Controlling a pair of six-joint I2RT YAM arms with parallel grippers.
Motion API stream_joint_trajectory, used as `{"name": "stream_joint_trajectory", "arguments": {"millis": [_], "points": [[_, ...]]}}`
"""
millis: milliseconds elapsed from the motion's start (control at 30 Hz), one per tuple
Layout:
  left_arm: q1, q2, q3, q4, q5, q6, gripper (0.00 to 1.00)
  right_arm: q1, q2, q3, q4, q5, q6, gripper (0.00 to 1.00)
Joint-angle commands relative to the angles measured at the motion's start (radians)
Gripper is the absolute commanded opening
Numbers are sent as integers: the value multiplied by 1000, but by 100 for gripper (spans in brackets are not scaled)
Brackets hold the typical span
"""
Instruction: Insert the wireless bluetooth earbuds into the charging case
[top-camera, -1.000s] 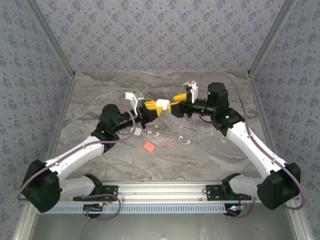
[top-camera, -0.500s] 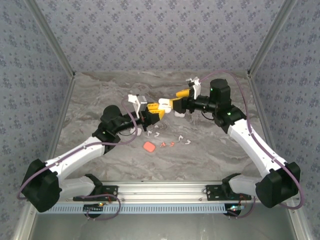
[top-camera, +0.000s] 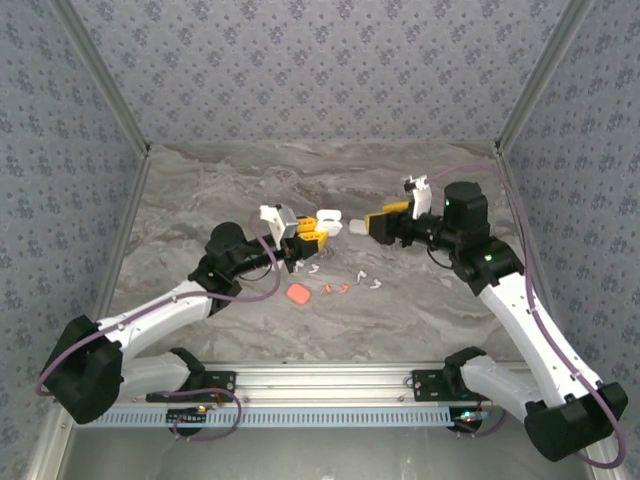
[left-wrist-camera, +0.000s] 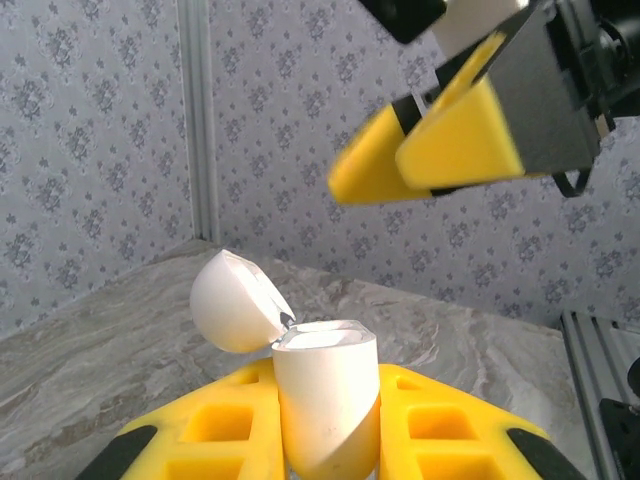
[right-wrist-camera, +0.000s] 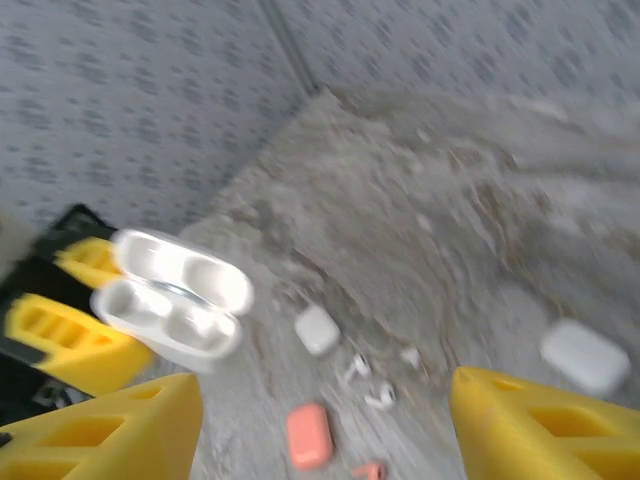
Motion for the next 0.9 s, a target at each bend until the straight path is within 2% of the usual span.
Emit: {"name": "stream_joint_trajectory", "arguments": {"millis": [0,267,567,867], "points": [[-6,-44,-22,68,-22,40,0,2,17,-86,-167,161,120,65],[-10,-130,-71,12,-20,40,0,89,172,-167,-268,350,202,55],[-13,-168,-67,-26,-10,43,0,106,384,-176,-175,393,215,45],[-14,-168,-59,-52,-22,53,0,124,505,-162,-127,387,222,42]]}}
